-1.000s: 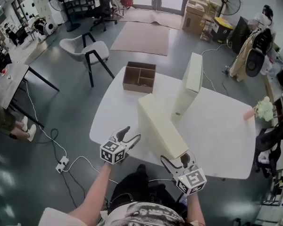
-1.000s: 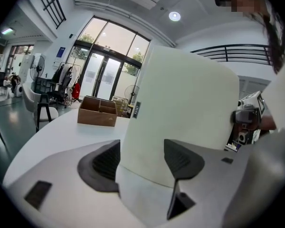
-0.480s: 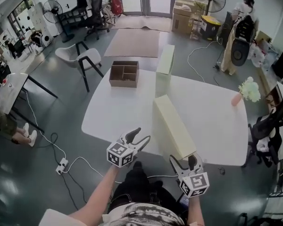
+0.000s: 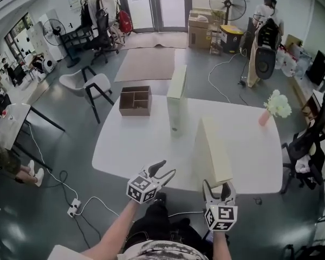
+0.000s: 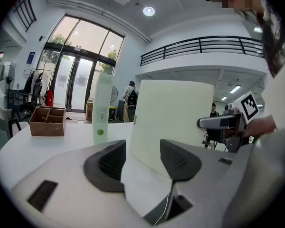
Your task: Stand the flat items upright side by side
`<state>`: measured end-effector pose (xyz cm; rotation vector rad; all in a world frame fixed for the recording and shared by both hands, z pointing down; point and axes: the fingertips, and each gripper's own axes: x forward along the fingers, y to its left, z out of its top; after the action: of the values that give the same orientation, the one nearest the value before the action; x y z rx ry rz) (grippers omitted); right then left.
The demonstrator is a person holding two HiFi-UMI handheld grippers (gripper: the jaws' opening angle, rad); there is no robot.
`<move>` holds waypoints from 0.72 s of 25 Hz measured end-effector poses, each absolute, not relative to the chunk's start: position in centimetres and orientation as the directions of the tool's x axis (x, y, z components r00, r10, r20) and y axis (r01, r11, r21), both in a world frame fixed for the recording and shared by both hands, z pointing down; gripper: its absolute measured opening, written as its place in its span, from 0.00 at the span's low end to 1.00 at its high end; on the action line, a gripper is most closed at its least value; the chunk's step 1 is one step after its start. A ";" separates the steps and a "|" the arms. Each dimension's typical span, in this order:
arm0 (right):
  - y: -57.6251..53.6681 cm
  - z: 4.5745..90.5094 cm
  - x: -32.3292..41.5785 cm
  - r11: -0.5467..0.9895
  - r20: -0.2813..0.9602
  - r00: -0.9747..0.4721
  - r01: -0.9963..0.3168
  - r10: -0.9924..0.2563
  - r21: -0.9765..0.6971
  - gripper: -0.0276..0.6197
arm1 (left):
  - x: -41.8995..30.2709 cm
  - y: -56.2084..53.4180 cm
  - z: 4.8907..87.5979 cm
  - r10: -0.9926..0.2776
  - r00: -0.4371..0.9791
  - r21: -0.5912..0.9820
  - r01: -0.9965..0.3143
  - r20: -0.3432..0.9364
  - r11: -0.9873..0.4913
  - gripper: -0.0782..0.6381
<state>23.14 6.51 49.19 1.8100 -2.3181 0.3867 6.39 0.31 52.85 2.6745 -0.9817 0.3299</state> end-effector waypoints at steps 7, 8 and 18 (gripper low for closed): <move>1.9 49.3 21.7 0.129 0.300 -0.150 -0.988 -0.942 -0.088 0.52 | 4.7 -2.7 52.8 -0.562 0.757 0.145 -0.630 0.333 -0.763 0.43; 0.9 49.3 21.5 0.118 0.303 -0.139 -0.989 -0.943 -0.085 0.52 | 4.3 -3.2 52.8 -0.557 0.761 0.146 -0.625 0.333 -0.767 0.43; -9.4 49.2 18.4 0.060 0.296 -0.075 -0.996 -0.952 -0.060 0.52 | 0.2 -9.0 53.8 -0.499 0.796 0.150 -0.571 0.343 -0.807 0.43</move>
<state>18.37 -9.42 49.22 2.0065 -2.1501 0.3704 0.17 -9.04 53.75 2.7393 -0.8298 0.4224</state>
